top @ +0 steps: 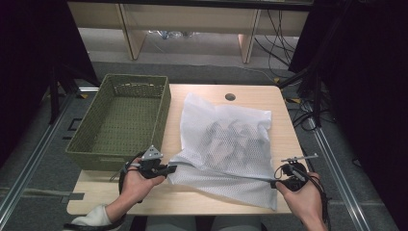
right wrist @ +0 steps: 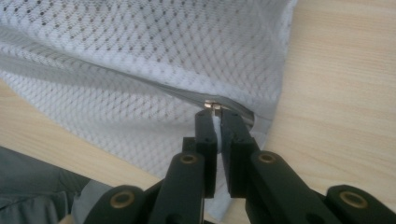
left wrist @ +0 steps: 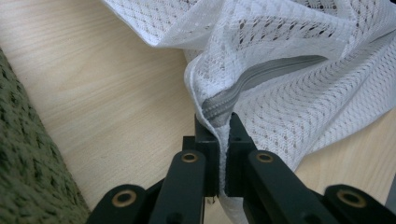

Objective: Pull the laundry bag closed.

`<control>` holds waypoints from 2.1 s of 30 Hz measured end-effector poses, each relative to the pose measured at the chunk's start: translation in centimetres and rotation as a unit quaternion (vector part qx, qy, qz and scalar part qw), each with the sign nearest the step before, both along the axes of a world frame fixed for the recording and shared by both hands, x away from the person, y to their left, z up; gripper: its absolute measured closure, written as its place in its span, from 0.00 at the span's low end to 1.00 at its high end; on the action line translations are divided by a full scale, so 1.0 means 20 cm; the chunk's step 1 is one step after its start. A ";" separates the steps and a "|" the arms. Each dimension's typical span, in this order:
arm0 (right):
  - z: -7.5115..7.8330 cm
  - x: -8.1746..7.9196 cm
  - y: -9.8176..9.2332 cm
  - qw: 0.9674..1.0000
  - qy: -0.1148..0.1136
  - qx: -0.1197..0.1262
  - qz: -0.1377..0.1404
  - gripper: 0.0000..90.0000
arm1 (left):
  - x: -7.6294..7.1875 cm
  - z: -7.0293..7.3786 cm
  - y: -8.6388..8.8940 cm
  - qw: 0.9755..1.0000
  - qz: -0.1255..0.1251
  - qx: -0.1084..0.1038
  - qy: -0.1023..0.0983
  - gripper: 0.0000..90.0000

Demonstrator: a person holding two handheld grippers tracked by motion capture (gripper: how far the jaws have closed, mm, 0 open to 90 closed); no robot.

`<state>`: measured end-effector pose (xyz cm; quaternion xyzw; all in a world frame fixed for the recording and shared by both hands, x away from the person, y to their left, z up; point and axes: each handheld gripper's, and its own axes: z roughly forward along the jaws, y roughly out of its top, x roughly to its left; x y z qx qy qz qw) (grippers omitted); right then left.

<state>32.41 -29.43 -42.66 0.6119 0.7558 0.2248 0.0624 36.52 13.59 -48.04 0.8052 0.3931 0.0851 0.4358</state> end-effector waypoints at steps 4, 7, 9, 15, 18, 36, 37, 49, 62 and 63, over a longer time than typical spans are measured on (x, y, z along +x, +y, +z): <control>-0.01 0.00 -0.02 1.000 -0.003 0.002 -0.006 0.97 | 0.00 0.00 0.00 1.000 0.001 0.000 0.000 0.97; -0.01 0.00 -0.04 1.000 -0.001 -0.007 0.006 0.97 | 0.00 0.00 0.00 1.000 0.001 0.000 0.001 0.97; -0.02 0.00 -0.04 1.000 -0.002 0.001 -0.011 0.97 | 0.00 0.00 0.00 1.000 0.002 -0.006 0.001 0.97; -0.02 0.00 -0.06 1.000 0.013 -0.004 -0.009 0.97 | 0.00 0.00 0.00 1.000 0.000 0.000 0.000 0.97; -0.03 0.01 -0.10 1.000 0.000 -0.014 0.011 0.97 | 0.00 0.00 -0.01 1.000 0.000 -0.008 0.001 0.97; -0.06 0.07 -0.11 0.998 0.042 -0.037 -0.041 0.97 | 0.00 -0.01 -0.03 1.000 0.001 -0.006 0.005 0.97; -0.06 0.07 -0.12 0.998 0.042 -0.031 -0.041 0.97 | 0.00 -0.02 -0.04 1.000 0.001 -0.012 0.008 0.97; -0.08 0.12 -0.11 0.996 0.046 -0.045 -0.063 0.97 | 0.01 -0.02 -0.06 1.000 -0.004 -0.005 0.004 0.97; -0.11 0.21 -0.03 0.995 0.021 -0.087 -0.036 0.97 | 0.03 -0.06 -0.09 0.999 -0.019 0.028 -0.001 0.96; -0.13 0.23 0.00 0.994 0.001 -0.109 -0.014 0.96 | 0.03 -0.06 -0.09 0.999 -0.022 0.025 0.001 0.95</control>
